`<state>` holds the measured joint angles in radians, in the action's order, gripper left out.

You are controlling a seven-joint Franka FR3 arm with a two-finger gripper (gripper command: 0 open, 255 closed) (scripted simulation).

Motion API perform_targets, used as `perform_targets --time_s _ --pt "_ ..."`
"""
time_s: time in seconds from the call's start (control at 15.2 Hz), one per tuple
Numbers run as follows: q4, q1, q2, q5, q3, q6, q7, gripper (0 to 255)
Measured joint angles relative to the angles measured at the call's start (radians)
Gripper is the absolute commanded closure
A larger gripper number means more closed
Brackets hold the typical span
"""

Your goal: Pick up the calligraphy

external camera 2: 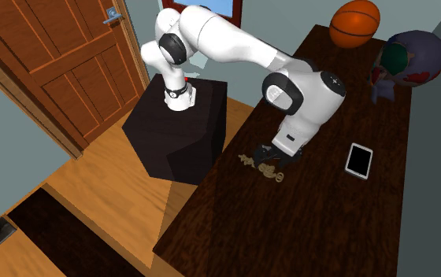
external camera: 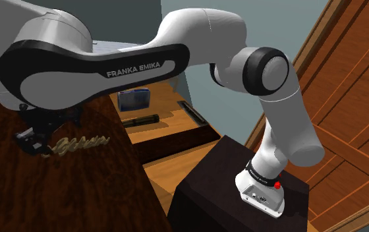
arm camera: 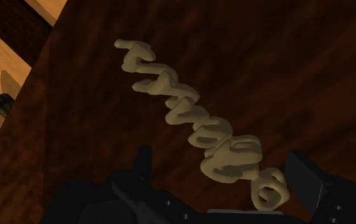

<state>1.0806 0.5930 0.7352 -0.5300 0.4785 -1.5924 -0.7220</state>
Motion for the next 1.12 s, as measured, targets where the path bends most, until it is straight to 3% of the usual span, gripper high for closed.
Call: perform_targets --time_s 0.26,0.33,1.12 --pt "0.042 -0.005 0.008 -0.005 -0.001 -0.045 -0.018 0" --pt "0.043 -0.005 0.010 -0.006 -0.002 -0.048 -0.018 255" --pt "0.033 -0.005 0.009 -0.005 -0.002 -0.039 -0.013 255"
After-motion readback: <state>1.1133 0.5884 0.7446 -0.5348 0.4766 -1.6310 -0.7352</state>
